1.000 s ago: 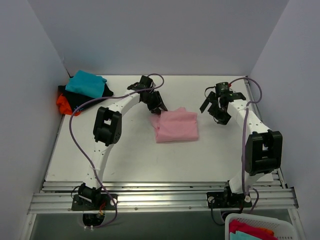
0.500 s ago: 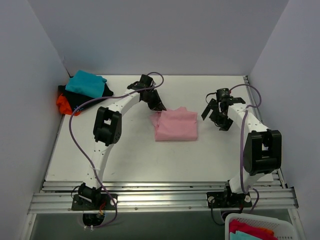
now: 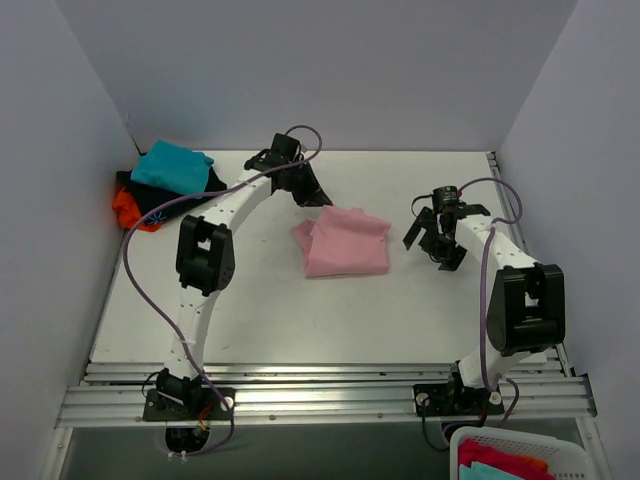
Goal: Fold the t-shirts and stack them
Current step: Fold the tshirt
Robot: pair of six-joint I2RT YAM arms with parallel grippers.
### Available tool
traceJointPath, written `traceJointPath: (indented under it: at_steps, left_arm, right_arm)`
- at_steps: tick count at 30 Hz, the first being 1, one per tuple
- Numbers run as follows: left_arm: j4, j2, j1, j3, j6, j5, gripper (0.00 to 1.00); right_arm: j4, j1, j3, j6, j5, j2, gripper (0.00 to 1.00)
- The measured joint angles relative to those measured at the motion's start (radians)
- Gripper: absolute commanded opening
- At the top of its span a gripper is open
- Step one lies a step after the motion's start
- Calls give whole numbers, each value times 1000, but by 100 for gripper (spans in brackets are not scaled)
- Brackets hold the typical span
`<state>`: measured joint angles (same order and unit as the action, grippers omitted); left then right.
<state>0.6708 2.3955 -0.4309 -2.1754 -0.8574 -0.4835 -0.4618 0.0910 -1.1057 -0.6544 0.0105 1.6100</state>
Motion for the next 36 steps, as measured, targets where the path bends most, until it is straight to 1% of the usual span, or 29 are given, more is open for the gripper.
traceJointPath:
  at_steps: [10, 12, 15, 16, 18, 19, 21, 24, 28, 30, 34, 36]
  left_arm:
    - [20, -117, 31, 5, -15, 8, 2]
    - [16, -138, 41, 34, -18, 11, 2]
    - [-4, -179, 63, 119, -28, 14, 3]
    - [-10, -188, 73, 147, -33, 16, 7]
    - [-41, -196, 98, 201, -43, 19, 16]
    - [-51, -193, 112, 218, -50, 21, 32]
    - [-80, -160, 152, 223, -58, 29, 94]
    - [-109, -38, 211, 123, -80, 34, 94]
    - [-85, 218, 268, -193, -82, 26, 94]
    - [-64, 296, 282, -303, -84, 21, 94]
    - [-36, 283, 286, -313, -90, 2, 94]
    - [-32, 225, 285, -239, -74, 5, 94]
  right_arm:
    - [17, 0, 33, -1, 0, -6, 96]
    - [19, 0, 35, -2, 0, -6, 96]
    - [28, 0, 41, -2, 0, -6, 96]
    - [30, 0, 44, -2, 0, -6, 96]
    - [32, 0, 49, -1, 0, -6, 96]
    - [31, 0, 51, 0, 0, -6, 96]
    - [32, 0, 55, 3, 0, -6, 96]
    - [29, 0, 68, 10, 1, -8, 96]
    - [8, 0, 89, 21, 2, -35, 96]
    - [-3, 2, 99, 27, 5, -62, 96]
    - [-15, 2, 126, 29, 8, -122, 96]
    - [-19, 2, 143, 29, 8, -151, 96]
